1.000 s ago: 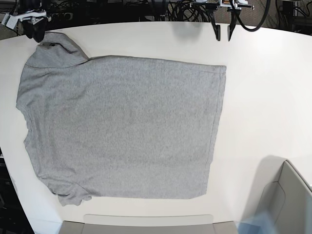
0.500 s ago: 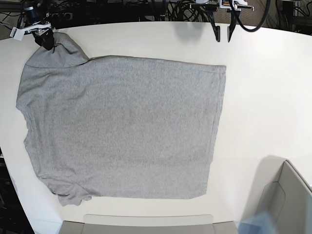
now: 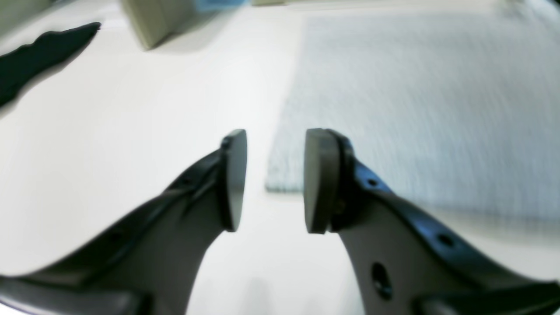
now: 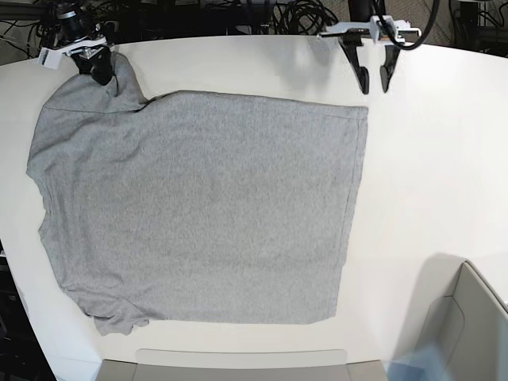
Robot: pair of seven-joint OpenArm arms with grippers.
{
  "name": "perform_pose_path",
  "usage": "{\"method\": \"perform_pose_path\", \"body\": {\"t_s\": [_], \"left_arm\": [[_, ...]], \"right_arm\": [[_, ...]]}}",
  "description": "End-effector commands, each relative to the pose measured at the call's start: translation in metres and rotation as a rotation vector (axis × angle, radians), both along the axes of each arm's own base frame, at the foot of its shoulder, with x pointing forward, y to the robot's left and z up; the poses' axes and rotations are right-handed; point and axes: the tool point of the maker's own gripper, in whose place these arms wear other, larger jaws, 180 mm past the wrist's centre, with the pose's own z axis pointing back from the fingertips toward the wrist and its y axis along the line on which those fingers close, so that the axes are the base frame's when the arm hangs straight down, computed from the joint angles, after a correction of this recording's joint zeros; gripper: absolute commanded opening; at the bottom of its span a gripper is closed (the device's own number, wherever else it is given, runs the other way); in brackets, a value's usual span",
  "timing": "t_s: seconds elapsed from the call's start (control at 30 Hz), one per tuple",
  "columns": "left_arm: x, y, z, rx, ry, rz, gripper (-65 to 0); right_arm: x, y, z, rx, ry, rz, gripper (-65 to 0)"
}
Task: Fold the T-shirt properly
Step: 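Move right gripper to the shirt shoulder, left gripper to the hem corner, then pinch the shirt's side edge with both grippers and lift it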
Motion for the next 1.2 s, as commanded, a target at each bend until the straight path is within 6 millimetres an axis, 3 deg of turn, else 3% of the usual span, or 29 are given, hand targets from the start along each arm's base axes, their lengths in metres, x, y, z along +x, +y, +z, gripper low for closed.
{"method": "perform_pose_path", "body": {"t_s": [0.0,0.1,0.2,0.4,0.5,0.67,0.83,0.93,1.03,1.17], "left_arm": [[0.004,0.004,0.011,-0.049,0.002,0.021,-38.6],[0.025,0.002,0.012,-0.209,0.114,-0.012,-38.0],[0.037,-0.004,-0.006,-0.367,0.243,-0.047,-38.0],[0.048,0.034,-0.023,-0.585,0.315,0.069,-38.0],[0.051,0.041,-0.035,-0.629,0.381,0.076,-38.0],[0.055,0.032,-0.062,-0.712,0.521,0.047,-38.0],[0.057,0.025,-0.068,-0.76,0.542,0.037,-38.0],[0.068,0.006,-0.067,-0.76,0.549,-0.023,-38.0],[0.067,-0.015,-0.077,-0.78,0.595,-0.061,-38.0],[0.072,-0.019,-0.096,-0.803,0.636,-0.052,-38.0]], "right_arm": [[-0.005,-0.002,-0.001,-0.016,0.029,0.019,-37.4],[-0.006,-0.001,-0.002,-0.015,0.032,0.02,-37.4],[-0.009,-0.001,-0.003,-0.013,0.038,0.018,-37.4],[-0.012,-0.001,-0.003,-0.014,0.044,0.017,-37.4],[-0.012,-0.001,-0.003,-0.014,0.044,0.017,-37.4],[-0.011,-0.001,-0.003,-0.014,0.043,0.017,-37.4],[-0.01,-0.001,-0.002,-0.014,0.04,0.018,-37.4],[-0.01,-0.001,-0.002,-0.014,0.04,0.018,-37.4],[-0.009,-0.001,-0.002,-0.014,0.037,0.017,-37.4],[-0.005,0.004,0.003,-0.011,0.028,0.035,-37.4]]}}
